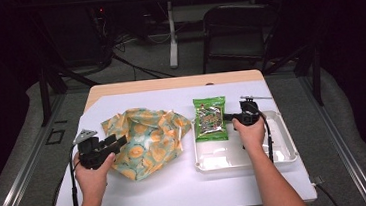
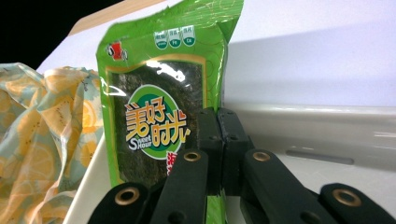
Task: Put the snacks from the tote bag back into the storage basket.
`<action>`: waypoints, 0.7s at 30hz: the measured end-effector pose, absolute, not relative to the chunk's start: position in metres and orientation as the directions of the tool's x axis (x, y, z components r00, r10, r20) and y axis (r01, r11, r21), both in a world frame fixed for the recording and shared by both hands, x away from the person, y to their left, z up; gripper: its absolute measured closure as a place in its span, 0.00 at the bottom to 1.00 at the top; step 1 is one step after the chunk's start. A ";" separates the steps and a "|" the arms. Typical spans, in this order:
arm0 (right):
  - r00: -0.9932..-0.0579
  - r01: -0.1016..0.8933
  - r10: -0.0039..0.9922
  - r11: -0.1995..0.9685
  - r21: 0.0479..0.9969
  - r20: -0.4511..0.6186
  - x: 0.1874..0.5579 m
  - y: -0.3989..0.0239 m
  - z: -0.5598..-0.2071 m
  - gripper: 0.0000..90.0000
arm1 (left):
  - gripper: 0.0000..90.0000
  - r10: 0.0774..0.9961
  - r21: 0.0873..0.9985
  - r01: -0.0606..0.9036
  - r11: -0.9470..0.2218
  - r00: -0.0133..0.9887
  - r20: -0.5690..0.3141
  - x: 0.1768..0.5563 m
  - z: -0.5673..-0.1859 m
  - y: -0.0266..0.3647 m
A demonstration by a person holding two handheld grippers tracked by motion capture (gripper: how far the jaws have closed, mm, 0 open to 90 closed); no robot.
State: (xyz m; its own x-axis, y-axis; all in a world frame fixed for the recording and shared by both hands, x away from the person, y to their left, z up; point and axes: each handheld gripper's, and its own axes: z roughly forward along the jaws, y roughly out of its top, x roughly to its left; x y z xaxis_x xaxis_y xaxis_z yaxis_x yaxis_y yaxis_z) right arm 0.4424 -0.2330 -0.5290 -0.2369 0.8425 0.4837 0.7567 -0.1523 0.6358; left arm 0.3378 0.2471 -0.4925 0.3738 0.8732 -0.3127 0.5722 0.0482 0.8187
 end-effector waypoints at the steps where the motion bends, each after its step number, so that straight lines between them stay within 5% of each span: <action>1: -0.235 0.755 0.843 -0.155 0.637 0.483 0.442 -0.232 -0.529 1.00 | 0.56 0.873 0.820 0.570 0.054 0.372 -0.316 0.338 -0.493 0.248; 21: -0.239 0.744 0.846 -0.156 0.650 0.477 0.441 -0.230 -0.529 0.97 | 0.55 0.876 0.815 0.575 0.071 0.355 -0.326 0.335 -0.496 0.257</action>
State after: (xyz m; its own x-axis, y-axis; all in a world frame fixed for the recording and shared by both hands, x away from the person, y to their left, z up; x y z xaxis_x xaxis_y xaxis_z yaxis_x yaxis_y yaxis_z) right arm 0.4408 -0.2301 -0.5286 -0.2391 0.8455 0.4774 0.7440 -0.1564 0.6497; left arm 0.3352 0.2571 -0.4959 0.3545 0.8764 -0.3259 0.5747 0.0707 0.8153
